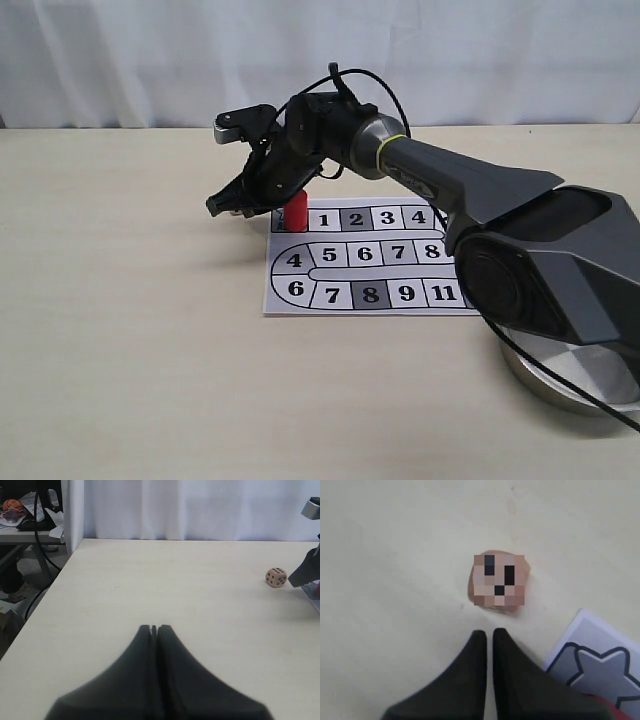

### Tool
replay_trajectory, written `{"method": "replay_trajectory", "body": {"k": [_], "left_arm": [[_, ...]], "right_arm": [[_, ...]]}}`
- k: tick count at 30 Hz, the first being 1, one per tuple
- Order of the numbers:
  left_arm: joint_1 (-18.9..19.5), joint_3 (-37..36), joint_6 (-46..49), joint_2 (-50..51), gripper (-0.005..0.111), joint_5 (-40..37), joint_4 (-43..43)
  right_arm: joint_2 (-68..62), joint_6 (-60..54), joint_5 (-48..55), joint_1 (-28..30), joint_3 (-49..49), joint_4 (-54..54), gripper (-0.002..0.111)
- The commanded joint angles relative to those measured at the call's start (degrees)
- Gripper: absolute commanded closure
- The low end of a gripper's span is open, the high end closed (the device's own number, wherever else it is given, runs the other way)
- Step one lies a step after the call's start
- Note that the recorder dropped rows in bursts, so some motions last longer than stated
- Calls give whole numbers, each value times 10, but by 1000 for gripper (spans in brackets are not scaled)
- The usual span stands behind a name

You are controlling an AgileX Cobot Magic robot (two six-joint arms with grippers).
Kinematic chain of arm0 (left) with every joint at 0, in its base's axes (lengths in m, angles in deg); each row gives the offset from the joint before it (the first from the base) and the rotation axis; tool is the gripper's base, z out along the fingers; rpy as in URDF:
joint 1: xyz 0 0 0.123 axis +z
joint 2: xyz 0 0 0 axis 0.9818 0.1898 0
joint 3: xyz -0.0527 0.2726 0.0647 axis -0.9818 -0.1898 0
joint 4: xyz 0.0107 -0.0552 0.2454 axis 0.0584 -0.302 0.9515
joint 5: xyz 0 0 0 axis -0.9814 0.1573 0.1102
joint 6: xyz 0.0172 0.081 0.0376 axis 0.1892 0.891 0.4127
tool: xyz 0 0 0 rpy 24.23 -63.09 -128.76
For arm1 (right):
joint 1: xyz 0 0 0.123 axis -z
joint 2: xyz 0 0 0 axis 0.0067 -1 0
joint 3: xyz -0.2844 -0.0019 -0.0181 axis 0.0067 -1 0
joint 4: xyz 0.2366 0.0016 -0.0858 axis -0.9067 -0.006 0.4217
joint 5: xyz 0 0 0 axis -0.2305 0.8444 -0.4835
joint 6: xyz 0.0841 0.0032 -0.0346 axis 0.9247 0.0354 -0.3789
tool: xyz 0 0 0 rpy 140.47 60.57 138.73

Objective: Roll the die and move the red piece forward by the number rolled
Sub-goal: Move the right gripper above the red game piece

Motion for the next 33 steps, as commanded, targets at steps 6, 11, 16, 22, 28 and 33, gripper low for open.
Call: {"method": "replay_trajectory", "body": {"k": [6,11,16,22,28,33], "left_arm": [[0,-1,-3,0,107,7,0],[0,-1,-3,0,107,7,0],[0,-1,-3,0,107,7,-1],[0,-1,-3,0,107,7,-1],[0,-1,-3,0,107,7,-1],[0,-1,-3,0,107,7,-1]], "right_arm": [[9,-5,18,1,30,-6,104],[39,4,124,1,67,-6,104],[56,5,182,1,67,5,104],[65,-1,228,2,67,30,104],[76,-1,228,2,66,21,104],[87,16,228,1,62,8,104]]}}
